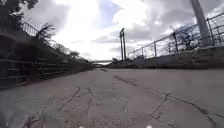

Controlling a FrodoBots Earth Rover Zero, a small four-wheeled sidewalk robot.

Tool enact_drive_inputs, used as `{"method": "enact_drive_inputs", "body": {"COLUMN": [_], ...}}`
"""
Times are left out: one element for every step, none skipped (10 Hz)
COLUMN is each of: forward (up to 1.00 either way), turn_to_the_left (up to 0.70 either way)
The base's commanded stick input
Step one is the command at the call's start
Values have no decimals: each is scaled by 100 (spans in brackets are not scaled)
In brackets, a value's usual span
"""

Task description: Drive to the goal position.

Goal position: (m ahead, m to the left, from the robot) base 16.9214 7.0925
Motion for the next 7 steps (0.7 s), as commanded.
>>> {"method": "enact_drive_inputs", "body": {"forward": [0,0,0,0,70,70,70], "turn_to_the_left": [0,0,0,0,0,0,0]}}
